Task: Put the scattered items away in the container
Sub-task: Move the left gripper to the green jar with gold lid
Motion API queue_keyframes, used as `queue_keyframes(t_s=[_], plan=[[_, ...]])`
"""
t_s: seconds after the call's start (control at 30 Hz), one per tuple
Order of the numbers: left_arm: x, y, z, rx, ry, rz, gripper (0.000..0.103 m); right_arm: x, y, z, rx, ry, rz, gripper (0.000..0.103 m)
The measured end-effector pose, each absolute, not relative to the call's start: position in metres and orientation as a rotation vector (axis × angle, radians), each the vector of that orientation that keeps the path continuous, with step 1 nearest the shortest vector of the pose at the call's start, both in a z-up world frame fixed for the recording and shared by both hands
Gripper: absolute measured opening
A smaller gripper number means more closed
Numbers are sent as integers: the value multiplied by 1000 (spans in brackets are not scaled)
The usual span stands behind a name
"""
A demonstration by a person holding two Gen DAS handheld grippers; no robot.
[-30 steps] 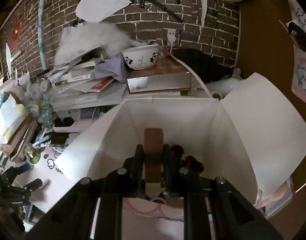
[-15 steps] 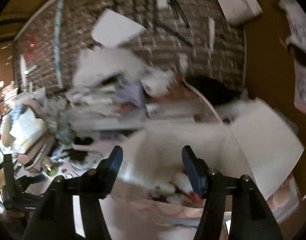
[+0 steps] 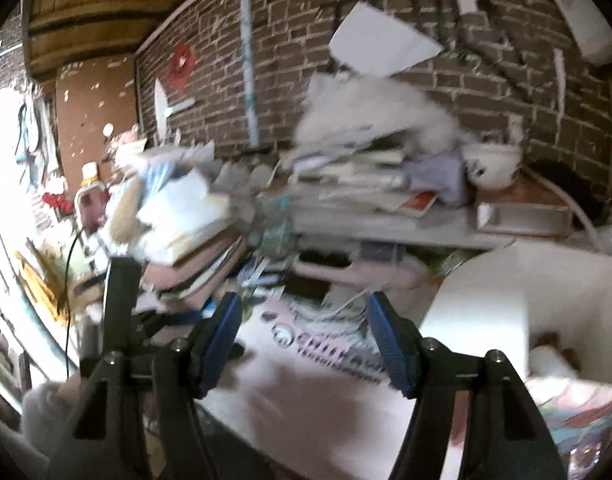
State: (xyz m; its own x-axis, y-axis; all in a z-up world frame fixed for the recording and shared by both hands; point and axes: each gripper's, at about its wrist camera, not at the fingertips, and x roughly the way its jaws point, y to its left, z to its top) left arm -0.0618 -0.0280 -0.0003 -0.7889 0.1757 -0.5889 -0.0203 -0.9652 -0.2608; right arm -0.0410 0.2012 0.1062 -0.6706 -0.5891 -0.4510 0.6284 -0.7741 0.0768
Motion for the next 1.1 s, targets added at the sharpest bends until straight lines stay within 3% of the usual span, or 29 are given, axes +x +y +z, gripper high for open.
queue_keyframes(t_s=[0.23, 0.67, 0.87, 1.0, 1.1], plan=[[-81, -37, -4, -979, -404, 2865, 99, -43, 192, 58, 752, 108, -2301, 62], [-101, -28, -5, -1045, -318, 2939, 98, -49, 195, 34, 839, 105, -2255, 62], [-105, -21, -5, -1050, -265, 2916, 85, -52, 197, 32, 858, 87, -2250, 62], [-108, -7, -6, -1061, -200, 2847, 65, -54, 201, 30, 869, 77, -2254, 62], [-113, -2, -9, -1086, -188, 2840, 62, -56, 203, 30, 878, 64, -2254, 62]])
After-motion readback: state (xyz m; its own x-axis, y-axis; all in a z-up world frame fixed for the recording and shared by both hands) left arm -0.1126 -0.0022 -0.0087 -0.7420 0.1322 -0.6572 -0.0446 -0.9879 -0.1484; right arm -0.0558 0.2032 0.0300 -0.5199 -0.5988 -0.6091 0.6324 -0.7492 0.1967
